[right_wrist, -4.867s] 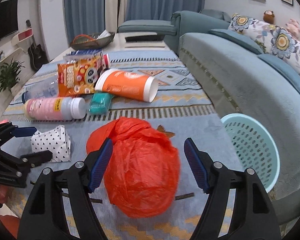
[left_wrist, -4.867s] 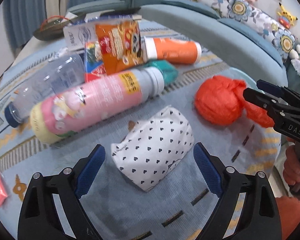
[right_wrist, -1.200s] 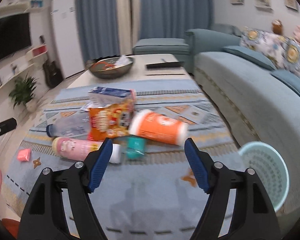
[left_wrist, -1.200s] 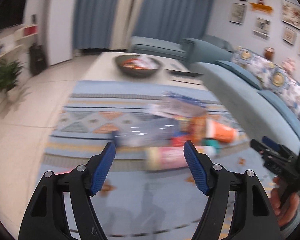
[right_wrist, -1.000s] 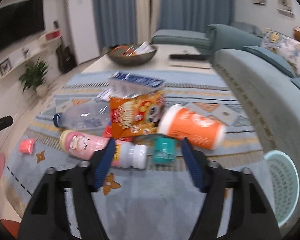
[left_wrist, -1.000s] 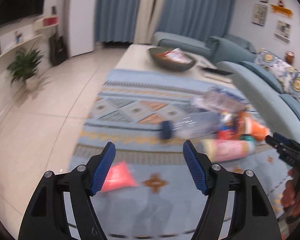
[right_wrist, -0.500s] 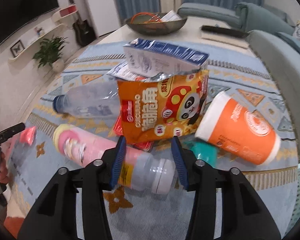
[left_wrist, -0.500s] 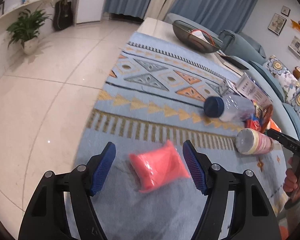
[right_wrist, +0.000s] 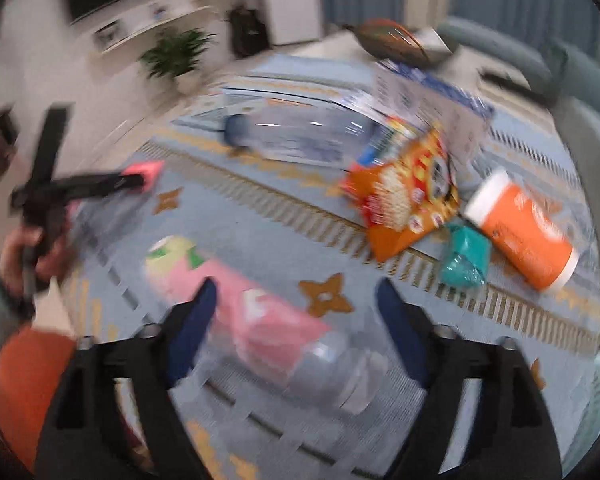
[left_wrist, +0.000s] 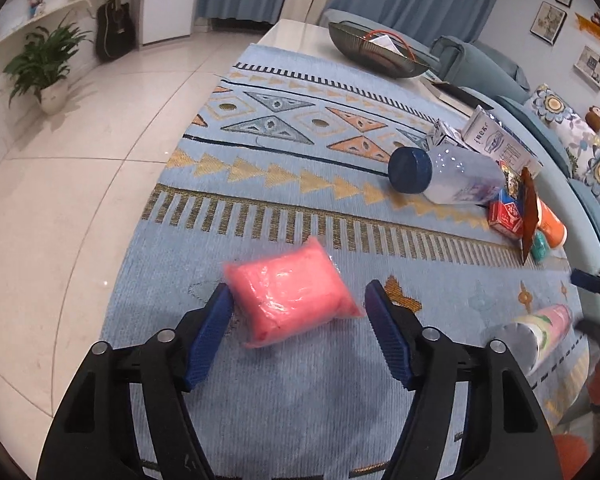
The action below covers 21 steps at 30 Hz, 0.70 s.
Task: Collect trash
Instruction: 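Grasp the pink packet with left tool while right tool grasps pink bottle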
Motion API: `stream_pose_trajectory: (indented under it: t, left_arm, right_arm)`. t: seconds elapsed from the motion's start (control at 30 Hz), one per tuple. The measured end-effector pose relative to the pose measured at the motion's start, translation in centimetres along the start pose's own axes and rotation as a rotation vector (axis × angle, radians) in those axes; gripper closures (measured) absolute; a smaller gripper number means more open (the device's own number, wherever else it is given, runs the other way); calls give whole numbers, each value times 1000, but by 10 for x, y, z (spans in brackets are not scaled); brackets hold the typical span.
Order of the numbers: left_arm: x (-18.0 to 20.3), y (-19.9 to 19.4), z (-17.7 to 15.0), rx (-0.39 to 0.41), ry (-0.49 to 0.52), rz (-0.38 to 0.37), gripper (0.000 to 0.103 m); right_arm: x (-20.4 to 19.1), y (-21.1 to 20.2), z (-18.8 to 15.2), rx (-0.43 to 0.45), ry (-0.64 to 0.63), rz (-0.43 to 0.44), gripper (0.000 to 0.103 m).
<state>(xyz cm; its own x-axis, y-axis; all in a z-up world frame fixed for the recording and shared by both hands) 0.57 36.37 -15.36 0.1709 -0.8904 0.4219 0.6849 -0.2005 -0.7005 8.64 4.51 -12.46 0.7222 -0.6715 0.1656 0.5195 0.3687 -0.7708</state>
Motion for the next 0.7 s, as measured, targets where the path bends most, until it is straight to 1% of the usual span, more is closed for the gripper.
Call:
stream_pose_trajectory:
  t: [0.03,0.1,0.17,0.27,0.33,0.4,0.43,0.47,0.5,0.57,0.63,0.7]
  left_arm:
    - [1,0,1,1,-1,2,35]
    - [2,2,0,7,-1,9,34]
    - [5,3,0,10,7,25,34]
    - [9,7,0,1,27,60,34]
    - [12,9,-2,-6,50,81,34]
    - [16,10,-4,-10,79,90,34]
    - [18,10,-5,-7,88,70,32]
    - [20,10,-6,-11,92,29,27]
    - [22,10,-7,-11,96,16,26]
    - [27,11,-9,-20,119,18,27]
    - [30,12,-10,-26,122,9,28]
    - [34,12,-12,-25,110,-31,29]
  right_arm:
    - [-10,-3,-1,10,-57,0,17]
    - [-21,2,-1,2,-125,-26,17]
    - [-30,18,1,-18,-184,-57,17]
    - [-35,44,7,-68,-192,-49,17]
    - [-34,54,10,-78,-189,-80,18]
    - [-32,60,10,-92,-173,-126,29]
    - [-27,61,9,-108,-140,-154,33]
    - [-21,61,8,-131,-91,-152,40]
    - [-16,59,6,-146,-54,-134,49]
    - [-2,54,2,-166,28,-95,57]
    - [6,50,-4,-174,76,-101,57]
    - [9,46,-10,-172,98,-108,58]
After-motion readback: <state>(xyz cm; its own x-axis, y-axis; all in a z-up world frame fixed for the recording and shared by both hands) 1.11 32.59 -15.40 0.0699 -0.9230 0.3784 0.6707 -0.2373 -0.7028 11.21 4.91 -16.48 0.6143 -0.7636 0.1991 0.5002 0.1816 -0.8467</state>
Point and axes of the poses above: each gripper's, at about its wrist camera, not at the fingertips, and y roughly the way its jaws point, x to its right, z to its top, the point moved 2 cm from there along y, roughly the way its jaws point, and after that the axes turned 15 degrees about -z, right-handed, at the moved point
